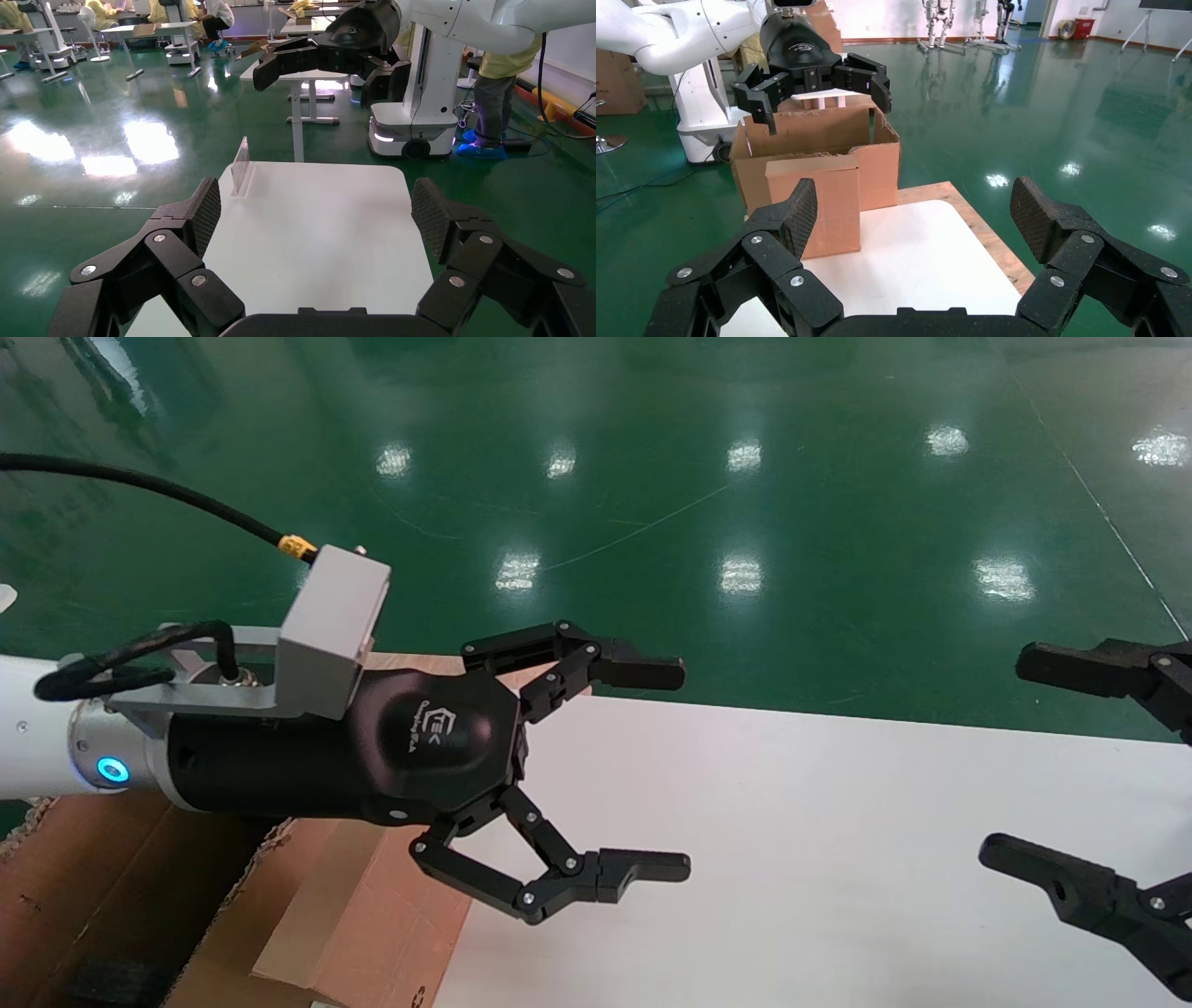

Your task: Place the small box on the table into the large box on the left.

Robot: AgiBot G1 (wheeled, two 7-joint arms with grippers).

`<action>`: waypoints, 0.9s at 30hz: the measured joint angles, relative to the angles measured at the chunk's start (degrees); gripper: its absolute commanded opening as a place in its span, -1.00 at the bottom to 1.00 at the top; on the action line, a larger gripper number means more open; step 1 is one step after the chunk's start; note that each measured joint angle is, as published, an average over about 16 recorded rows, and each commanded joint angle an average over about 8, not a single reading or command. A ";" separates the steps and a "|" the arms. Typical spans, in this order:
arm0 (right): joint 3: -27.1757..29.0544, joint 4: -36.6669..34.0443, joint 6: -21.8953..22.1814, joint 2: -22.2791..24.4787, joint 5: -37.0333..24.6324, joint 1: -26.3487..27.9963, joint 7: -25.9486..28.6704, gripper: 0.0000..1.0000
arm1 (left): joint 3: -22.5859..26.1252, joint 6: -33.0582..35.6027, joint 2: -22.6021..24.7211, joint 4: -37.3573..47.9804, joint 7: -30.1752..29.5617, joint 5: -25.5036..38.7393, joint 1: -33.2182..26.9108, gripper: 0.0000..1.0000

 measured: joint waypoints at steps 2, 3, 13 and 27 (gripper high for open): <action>0.00 0.00 0.00 0.00 0.00 0.00 0.00 1.00 | 0.00 0.00 0.00 0.00 0.00 0.00 0.00 1.00; 0.00 0.00 0.00 0.00 0.00 0.00 0.00 1.00 | 0.00 0.00 0.00 0.00 0.00 0.00 0.00 1.00; 0.00 0.00 0.00 0.00 0.00 0.00 0.00 1.00 | 0.00 0.00 0.00 0.00 0.00 0.00 0.00 1.00; 0.00 0.00 0.00 0.00 0.00 0.00 0.00 -1.00 | -0.03 0.00 -0.03 -0.02 0.02 0.02 0.02 1.00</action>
